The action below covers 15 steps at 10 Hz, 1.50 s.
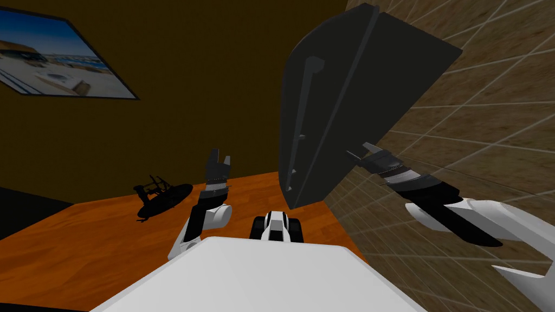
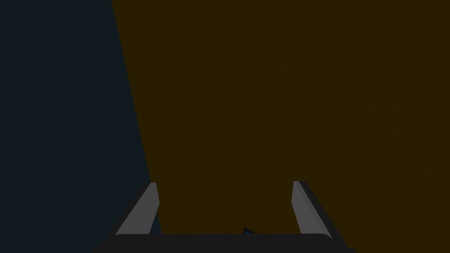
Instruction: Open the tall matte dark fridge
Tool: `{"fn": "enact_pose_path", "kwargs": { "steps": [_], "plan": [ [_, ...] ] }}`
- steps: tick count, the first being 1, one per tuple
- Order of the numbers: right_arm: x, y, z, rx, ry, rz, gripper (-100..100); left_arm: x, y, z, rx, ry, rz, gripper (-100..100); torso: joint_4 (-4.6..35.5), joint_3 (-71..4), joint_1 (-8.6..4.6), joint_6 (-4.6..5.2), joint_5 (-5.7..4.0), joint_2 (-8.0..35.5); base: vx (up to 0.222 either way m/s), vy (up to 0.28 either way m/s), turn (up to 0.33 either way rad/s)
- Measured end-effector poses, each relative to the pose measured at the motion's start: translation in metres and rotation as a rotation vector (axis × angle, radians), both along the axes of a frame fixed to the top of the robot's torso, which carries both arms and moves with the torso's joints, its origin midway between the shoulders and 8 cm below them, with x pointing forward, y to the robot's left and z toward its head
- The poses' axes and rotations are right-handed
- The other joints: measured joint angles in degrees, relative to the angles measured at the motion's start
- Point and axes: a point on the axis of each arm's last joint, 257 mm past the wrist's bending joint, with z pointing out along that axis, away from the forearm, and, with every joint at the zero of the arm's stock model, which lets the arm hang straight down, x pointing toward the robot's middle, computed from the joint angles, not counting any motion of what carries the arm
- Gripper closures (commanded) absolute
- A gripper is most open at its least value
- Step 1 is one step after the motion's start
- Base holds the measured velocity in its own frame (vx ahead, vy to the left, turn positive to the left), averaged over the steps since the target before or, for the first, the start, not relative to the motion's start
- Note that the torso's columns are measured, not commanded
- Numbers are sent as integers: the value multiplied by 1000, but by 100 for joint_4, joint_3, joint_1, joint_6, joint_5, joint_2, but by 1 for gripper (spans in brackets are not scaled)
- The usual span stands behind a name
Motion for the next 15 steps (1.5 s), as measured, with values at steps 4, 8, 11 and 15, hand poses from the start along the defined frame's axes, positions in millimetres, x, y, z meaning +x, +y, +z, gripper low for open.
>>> {"fn": "enact_pose_path", "kwargs": {
  "steps": [4,8,11,15],
  "plan": [
    [8,-9,26,-180,-34,-36,-100,0,0,0,0,0,0,0,-1,-2,-6,0,-2,-4,40,79,-46],
    [16,-16,56,-357,-76,-72,-100,0,0,0,0,0,0,0,0,0,-6,0,-2,-1,35,73,-45],
    [23,-18,86,-496,-116,-101,-100,0,0,0,0,0,0,0,-1,-4,-2,2,-1,-6,47,91,-59],
    [30,-18,128,-686,-181,-143,-100,0,0,0,0,0,0,0,1,1,-16,0,-6,1,32,81,-39]
  ]
}}
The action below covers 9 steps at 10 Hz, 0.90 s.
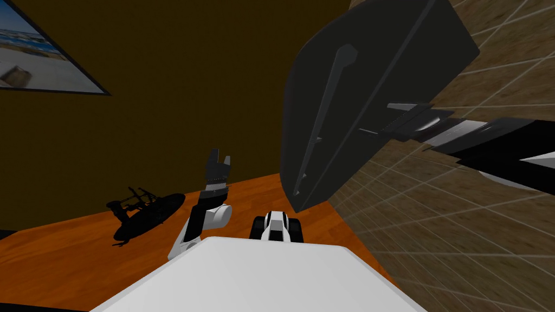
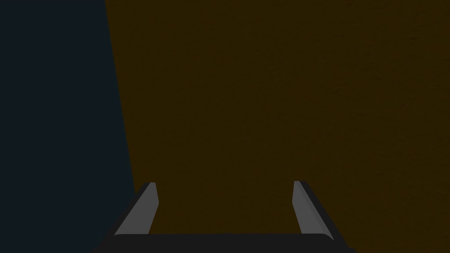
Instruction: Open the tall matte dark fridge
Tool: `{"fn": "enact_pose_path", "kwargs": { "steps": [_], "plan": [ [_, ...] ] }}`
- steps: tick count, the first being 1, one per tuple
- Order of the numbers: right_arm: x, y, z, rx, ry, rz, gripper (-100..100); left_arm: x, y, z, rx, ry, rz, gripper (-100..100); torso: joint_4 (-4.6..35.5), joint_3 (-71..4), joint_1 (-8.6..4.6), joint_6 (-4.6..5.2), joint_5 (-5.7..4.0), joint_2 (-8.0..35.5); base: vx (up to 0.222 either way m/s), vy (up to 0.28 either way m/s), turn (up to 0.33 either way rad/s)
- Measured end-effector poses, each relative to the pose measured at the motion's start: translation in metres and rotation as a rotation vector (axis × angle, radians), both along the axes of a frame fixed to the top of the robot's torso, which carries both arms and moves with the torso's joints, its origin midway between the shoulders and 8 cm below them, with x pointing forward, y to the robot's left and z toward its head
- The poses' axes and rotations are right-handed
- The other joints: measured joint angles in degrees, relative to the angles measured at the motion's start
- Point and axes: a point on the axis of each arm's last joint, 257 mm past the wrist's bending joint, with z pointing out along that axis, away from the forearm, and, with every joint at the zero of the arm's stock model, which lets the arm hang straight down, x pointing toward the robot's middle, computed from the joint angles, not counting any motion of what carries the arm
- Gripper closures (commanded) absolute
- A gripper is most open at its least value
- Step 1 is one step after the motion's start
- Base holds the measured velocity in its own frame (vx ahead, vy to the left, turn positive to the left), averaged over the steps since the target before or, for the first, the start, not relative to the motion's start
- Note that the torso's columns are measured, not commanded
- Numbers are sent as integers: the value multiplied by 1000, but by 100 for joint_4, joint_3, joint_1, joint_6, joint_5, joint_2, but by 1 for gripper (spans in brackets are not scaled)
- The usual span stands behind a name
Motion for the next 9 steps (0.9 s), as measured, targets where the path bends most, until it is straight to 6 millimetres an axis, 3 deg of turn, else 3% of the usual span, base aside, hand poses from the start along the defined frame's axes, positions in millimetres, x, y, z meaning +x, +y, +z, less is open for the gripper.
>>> {"fn": "enact_pose_path", "kwargs": {
  "steps": [9],
  "plan": [
    [9,22,78,-316,-125,-45,-100,0,0,0,0,0,0,0,-11,-46,68,-37,42,-51,21,61,-43]
  ]
}}
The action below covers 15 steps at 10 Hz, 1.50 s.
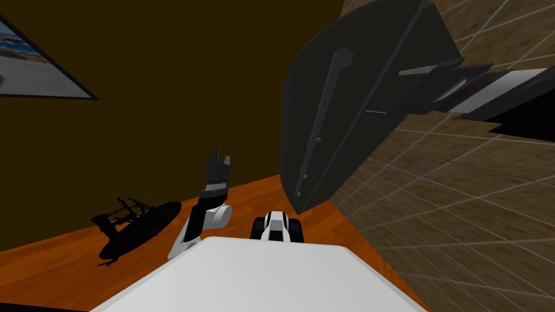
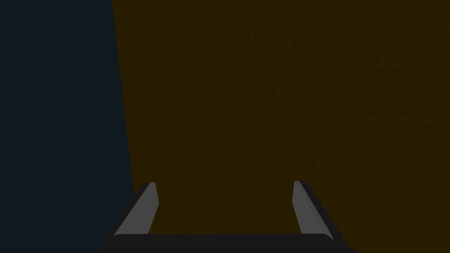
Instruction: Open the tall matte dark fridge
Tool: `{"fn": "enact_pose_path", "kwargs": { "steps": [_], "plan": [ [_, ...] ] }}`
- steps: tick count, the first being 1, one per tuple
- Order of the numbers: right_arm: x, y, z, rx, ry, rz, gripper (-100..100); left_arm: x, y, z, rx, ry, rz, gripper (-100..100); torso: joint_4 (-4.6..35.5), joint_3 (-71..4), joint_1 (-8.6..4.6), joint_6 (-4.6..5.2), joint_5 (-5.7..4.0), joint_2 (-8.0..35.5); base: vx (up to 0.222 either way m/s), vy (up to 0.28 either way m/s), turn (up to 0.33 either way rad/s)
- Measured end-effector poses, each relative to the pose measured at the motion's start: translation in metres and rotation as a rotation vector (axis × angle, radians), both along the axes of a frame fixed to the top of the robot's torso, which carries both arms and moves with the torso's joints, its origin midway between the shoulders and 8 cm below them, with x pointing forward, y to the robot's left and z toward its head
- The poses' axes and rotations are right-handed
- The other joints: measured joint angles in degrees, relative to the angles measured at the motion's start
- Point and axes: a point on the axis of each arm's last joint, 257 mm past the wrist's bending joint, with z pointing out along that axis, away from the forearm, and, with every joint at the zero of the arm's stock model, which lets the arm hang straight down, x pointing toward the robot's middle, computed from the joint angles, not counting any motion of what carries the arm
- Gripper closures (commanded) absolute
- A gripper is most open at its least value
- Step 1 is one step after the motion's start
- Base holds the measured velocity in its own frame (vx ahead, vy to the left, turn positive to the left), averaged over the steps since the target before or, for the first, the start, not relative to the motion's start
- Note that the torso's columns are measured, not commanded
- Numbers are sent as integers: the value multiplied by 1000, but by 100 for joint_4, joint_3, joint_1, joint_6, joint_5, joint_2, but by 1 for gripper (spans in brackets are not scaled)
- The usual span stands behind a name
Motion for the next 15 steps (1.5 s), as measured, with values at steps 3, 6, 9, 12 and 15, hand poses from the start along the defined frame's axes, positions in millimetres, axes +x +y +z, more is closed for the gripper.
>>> {"fn": "enact_pose_path", "kwargs": {
  "steps": [3,6,9,12,15],
  "plan": [
    [4,14,29,-99,-45,-7,-100,0,0,0,0,0,0,0,-9,-22,20,-14,13,-25,20,78,-56],
    [4,35,54,-212,-98,-10,-100,0,0,0,0,0,0,0,-20,-50,35,-34,28,-54,24,70,-33],
    [0,47,70,-263,-125,-9,-100,0,0,0,0,0,0,0,-27,-58,21,-31,21,-63,-1,17,-24],
    [0,46,66,-263,-116,-6,100,0,0,0,0,0,0,0,-22,-23,-20,-1,-12,-32,-18,42,-71],
    [5,33,70,-257,-120,-40,100,0,0,0,0,0,0,0,-24,5,26,4,-5,-2,-8,270,-122]
  ]
}}
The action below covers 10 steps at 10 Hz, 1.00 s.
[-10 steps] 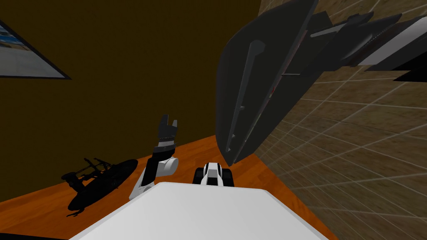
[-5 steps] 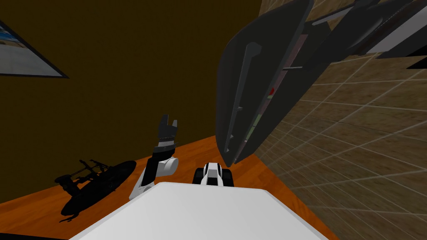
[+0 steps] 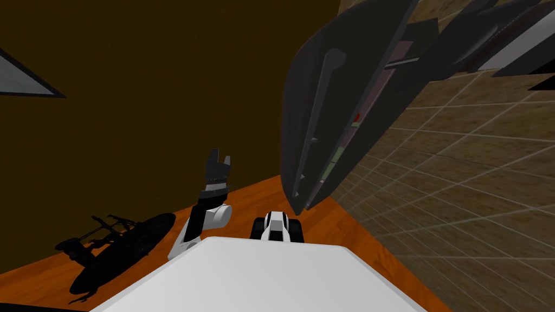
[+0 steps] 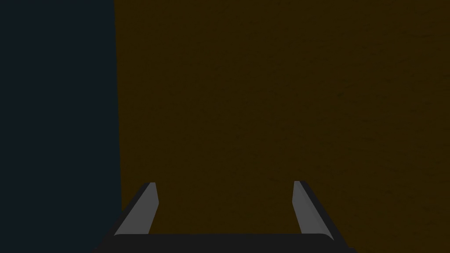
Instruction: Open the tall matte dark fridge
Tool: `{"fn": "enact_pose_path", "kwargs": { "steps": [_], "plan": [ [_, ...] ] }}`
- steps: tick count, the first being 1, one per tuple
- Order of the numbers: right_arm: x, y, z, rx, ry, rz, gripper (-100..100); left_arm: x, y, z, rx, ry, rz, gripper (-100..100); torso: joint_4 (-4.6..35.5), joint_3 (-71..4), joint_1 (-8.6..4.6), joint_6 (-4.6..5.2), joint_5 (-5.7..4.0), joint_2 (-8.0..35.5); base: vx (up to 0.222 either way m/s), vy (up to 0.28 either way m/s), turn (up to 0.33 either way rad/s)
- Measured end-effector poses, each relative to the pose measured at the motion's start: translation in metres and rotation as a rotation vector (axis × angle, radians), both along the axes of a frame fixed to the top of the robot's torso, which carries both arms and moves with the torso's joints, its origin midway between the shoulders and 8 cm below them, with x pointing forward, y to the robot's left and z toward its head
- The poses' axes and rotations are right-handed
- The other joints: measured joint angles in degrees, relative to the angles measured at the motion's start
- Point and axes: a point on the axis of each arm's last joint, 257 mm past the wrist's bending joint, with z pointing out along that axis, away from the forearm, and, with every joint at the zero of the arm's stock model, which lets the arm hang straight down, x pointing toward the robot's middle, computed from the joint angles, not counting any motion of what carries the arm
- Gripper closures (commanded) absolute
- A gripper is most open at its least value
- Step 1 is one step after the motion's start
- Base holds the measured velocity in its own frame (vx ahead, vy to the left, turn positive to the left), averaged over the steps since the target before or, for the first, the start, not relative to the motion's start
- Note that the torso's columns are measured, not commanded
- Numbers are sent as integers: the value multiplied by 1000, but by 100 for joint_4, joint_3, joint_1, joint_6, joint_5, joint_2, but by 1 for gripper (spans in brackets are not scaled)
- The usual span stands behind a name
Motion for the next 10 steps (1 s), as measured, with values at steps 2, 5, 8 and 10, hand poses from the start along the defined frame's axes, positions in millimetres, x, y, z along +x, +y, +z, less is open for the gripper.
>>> {"fn": "enact_pose_path", "kwargs": {
  "steps": [2,5,8,10],
  "plan": [
    [6,-11,-3,1,4,-27,100,0,0,0,0,0,0,0,-1,-19,-30,-11,1,-17,-51,314,-87],
    [17,-30,-3,-1,8,-74,100,0,0,0,0,0,0,0,8,-19,-48,5,-8,-21,-9,370,-165],
    [23,-46,-3,2,5,-117,100,0,0,0,0,0,0,0,4,-20,-60,-2,-13,-16,-37,305,-103],
    [27,-58,-1,2,-1,-147,100,0,0,0,0,0,0,0,11,-5,-67,1,-13,1,-66,269,-80]
  ]
}}
